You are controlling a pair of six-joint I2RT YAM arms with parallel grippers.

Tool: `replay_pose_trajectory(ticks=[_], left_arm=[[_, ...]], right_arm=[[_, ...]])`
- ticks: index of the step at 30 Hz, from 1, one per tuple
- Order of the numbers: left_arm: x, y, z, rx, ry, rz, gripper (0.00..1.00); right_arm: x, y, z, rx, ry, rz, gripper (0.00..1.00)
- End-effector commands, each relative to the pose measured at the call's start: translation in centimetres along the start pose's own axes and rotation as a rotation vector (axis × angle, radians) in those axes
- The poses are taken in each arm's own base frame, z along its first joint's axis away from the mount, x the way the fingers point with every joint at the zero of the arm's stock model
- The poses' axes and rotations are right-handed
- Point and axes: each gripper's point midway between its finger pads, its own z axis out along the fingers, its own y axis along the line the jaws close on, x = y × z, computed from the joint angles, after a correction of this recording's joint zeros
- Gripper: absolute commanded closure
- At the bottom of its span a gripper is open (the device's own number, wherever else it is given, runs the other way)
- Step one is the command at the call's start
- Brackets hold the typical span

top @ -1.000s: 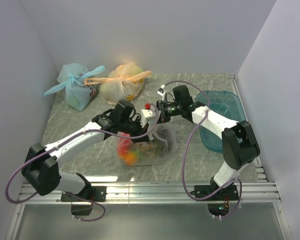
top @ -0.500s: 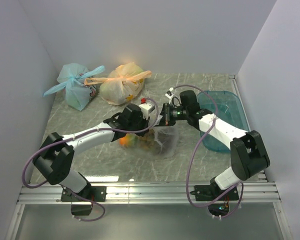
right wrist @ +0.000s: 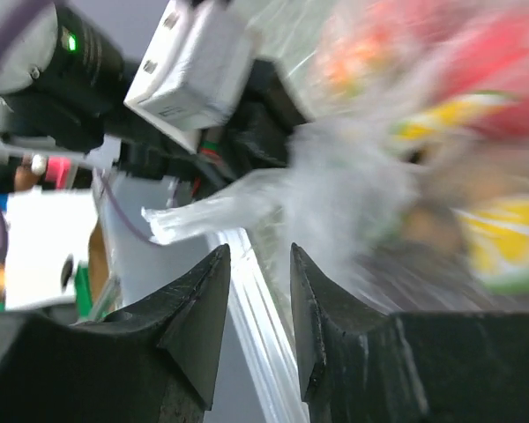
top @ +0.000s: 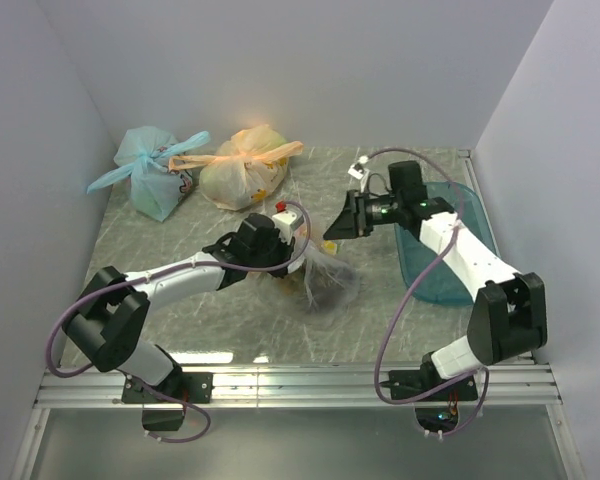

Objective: Place the fake fruits into the plastic bag and tie a complex knot

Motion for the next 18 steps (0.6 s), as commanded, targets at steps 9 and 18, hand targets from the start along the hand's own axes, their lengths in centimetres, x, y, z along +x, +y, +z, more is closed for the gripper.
replay_pose_trajectory(ticks=[9, 18], left_arm=[[-3.1, -3.3, -0.8, 0.166, -0.114, -0.017, 1.00], [-6.3, -5.4, -1.1, 0.385, -0.230, -0.159, 1.00]], right_arm=[[1.9, -5.9, 2.9, 0.192, 0.105, 0.016, 0.55], [6.1, -3.4, 4.2, 0.017, 0.164, 0.176, 0.27]])
